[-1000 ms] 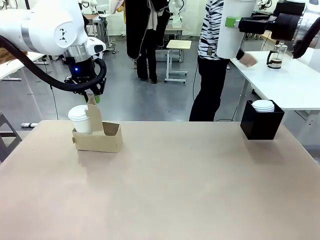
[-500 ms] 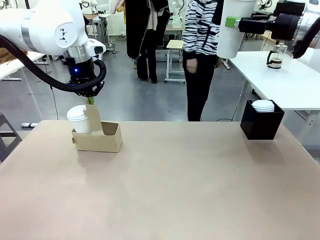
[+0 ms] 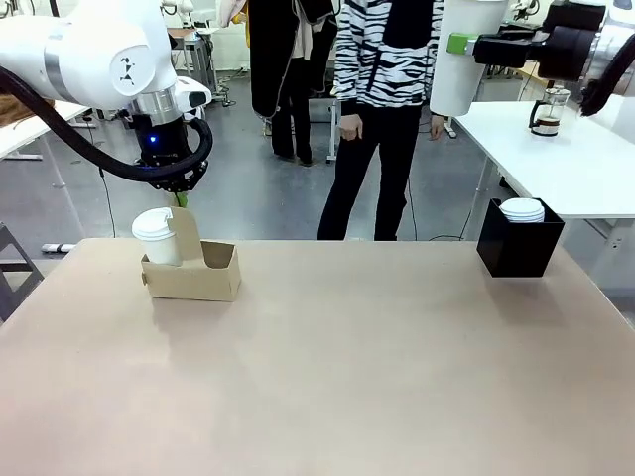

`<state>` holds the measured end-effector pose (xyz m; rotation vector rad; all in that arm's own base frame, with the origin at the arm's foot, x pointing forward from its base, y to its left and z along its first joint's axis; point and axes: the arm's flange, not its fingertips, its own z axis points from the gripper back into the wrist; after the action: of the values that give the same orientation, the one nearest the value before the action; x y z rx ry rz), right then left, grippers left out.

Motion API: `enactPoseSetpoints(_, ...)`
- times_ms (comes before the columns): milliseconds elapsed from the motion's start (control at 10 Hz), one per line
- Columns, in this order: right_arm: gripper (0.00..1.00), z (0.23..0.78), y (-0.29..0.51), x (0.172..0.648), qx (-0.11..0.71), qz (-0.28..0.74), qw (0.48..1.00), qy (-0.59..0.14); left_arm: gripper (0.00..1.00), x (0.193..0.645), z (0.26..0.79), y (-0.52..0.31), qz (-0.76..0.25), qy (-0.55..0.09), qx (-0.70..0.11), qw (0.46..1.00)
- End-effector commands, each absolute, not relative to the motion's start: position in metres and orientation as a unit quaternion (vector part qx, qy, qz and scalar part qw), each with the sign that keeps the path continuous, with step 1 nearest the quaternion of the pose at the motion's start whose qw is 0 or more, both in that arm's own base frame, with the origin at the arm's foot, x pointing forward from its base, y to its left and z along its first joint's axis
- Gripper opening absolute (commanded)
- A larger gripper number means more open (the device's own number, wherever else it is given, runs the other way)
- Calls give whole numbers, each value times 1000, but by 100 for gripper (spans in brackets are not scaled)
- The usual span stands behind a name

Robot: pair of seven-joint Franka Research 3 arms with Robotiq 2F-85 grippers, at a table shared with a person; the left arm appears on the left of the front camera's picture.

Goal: Pour a drink into a cup and package it in a carrier.
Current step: Position the Cup Carrier in the center of the table.

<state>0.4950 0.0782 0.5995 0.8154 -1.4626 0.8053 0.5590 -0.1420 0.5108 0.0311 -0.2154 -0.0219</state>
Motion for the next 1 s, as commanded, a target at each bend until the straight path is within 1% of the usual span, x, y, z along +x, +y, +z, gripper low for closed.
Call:
enactPoseSetpoints(0, 81, 602, 80, 495, 347, 347, 598, -634, 2, 531, 544, -149, 18, -127, 12, 992)
enactPoseSetpoints(200, 81, 602, 80, 495, 347, 347, 598, -634, 2, 490, 591, -173, 35, -148, 26, 988)
enactPoseSetpoints(400, 81, 602, 80, 495, 347, 347, 598, -634, 2, 442, 622, -216, 33, -154, 9, 988)
enactPoseSetpoints(600, 81, 602, 80, 495, 347, 347, 598, -634, 2, 405, 626, -263, 34, -152, -3, 988)
enactPoseSetpoints(900, 81, 602, 80, 495, 347, 347, 598, -634, 2, 369, 603, -331, 48, -154, -10, 987)
